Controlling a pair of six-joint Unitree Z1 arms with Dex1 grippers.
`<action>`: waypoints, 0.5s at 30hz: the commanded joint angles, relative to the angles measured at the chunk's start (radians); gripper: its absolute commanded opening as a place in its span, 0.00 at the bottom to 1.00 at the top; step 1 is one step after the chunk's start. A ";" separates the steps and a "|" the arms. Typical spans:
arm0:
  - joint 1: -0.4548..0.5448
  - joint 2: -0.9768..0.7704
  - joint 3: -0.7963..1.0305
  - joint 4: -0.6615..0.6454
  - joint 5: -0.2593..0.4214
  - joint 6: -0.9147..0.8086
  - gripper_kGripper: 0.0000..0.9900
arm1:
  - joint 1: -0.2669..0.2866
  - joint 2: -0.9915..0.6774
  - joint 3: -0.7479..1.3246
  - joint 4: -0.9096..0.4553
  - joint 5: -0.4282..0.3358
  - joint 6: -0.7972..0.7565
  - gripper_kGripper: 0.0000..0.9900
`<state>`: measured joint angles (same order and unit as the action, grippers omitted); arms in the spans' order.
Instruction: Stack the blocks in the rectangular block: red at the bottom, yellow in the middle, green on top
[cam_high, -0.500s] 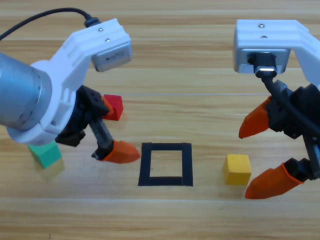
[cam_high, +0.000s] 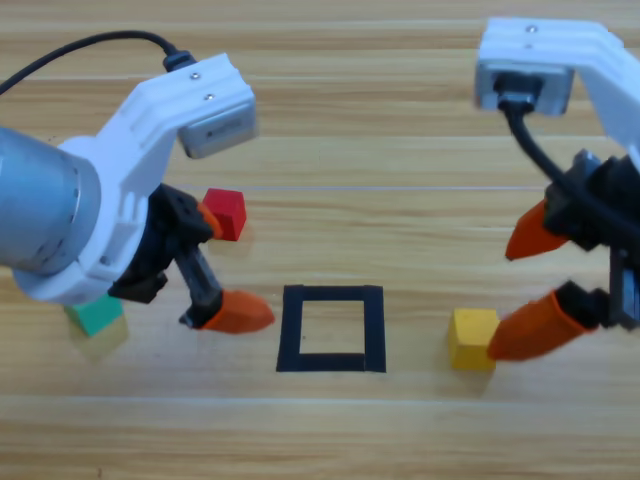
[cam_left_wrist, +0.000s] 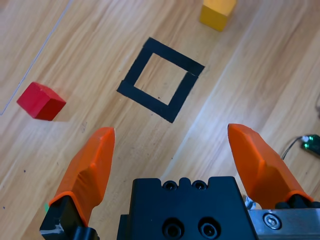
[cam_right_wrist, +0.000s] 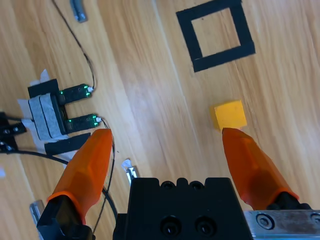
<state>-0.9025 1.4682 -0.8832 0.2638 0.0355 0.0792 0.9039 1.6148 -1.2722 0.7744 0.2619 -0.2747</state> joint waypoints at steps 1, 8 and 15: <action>-0.010 0.057 -0.053 -0.052 0.187 -0.282 0.97 | -0.207 0.065 -0.027 -0.021 -0.052 0.215 0.98; 0.125 0.353 -0.413 0.247 0.231 -0.664 0.97 | -0.214 0.056 0.063 -0.090 -0.069 0.351 1.00; 0.215 0.632 -0.758 0.571 0.219 -0.799 0.97 | -0.160 0.128 0.077 -0.076 -0.242 0.647 1.00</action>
<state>-0.7601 1.9530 -1.5510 0.7540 0.2581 -0.6940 0.7142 1.6566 -1.1889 0.6755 0.0196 0.3067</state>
